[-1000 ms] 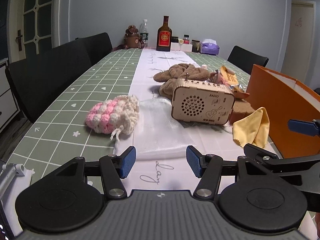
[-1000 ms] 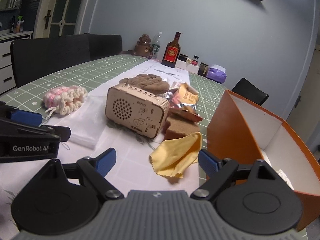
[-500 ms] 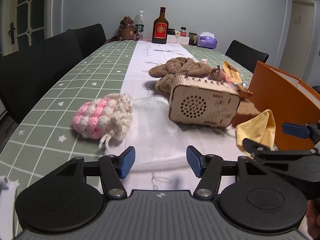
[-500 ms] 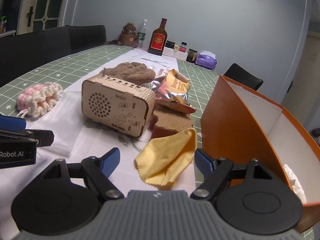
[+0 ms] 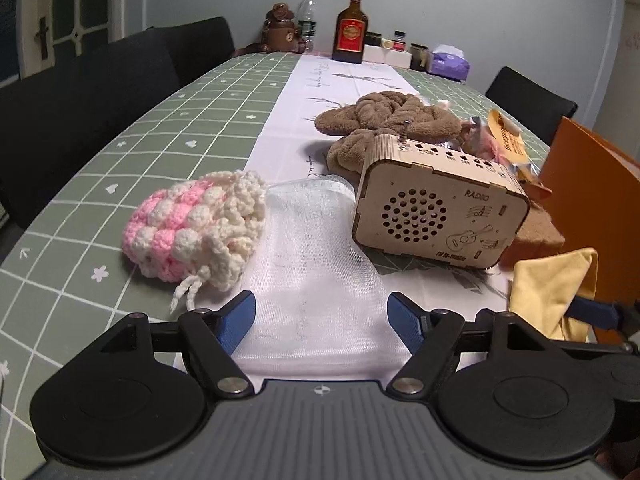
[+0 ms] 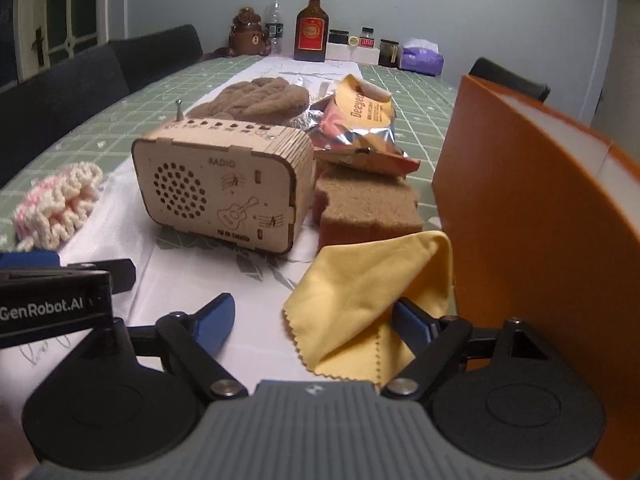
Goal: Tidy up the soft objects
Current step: 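Lower the right gripper onto the yellow cloth and pinch it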
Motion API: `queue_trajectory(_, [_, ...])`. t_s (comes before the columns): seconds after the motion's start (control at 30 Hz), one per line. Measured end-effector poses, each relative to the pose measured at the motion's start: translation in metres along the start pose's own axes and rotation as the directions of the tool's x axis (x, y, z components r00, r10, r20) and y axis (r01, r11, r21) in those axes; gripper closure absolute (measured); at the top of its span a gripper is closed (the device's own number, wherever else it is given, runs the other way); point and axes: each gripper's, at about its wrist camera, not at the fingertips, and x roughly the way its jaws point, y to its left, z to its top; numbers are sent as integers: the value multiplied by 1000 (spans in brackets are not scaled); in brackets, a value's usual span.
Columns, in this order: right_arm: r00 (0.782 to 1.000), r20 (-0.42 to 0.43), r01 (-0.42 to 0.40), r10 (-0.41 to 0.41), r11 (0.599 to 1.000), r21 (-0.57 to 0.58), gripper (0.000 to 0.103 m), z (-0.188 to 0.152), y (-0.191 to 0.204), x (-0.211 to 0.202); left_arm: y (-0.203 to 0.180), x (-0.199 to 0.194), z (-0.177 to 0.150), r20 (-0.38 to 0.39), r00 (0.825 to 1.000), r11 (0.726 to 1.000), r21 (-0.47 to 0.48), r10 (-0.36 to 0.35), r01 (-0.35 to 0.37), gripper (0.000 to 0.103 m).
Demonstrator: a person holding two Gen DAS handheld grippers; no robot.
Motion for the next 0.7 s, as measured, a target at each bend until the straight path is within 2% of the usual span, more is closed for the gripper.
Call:
queue_trajectory(0.07, [1000,-1,-22,22,1000,15,27,-1,-3,1,0,1,0,0,1000,1000,-4,1,-1,15])
queue_trajectory(0.1, [1000,5,-18,18,1000,6,37,-1,-2,0,-1,1,0,0,1000,1000,4,5,-5,17])
queue_trajectory(0.13, [1000,12,-21,21,1000,3,48,-1,-2,-1,-3,1,-1,2,1000,1000,24,15,-15,23])
queue_trajectory(0.17, [1000,15,-20,20,1000,3,52,-1,-2,-2,-5,0,-2,3,1000,999,47,28,-28,28])
queue_trajectory(0.27, [999,18,-26,26,1000,-5,70,-1,-4,-4,-10,-1,-6,13,999,995,88,52,-53,34])
queue_trajectory(0.3, [1000,19,-23,23,1000,-12,79,-1,-4,-5,-11,-2,-6,16,998,994,92,53,-54,37])
queue_trajectory(0.4, [999,19,-27,28,999,-39,94,-3,-3,-7,-14,-5,-7,16,999,993,110,40,-42,59])
queue_trajectory(0.43, [999,18,-35,36,998,-43,100,-3,-3,-9,-15,-6,-7,15,999,993,115,33,-35,70])
queue_trajectory(0.6, [995,5,-102,102,994,-36,102,-9,-3,-22,-14,-13,-11,10,1000,994,106,9,-10,95])
queue_trajectory(0.7, [992,10,-126,126,991,-45,102,-14,-1,-34,-7,-25,-16,21,999,997,73,-26,24,98])
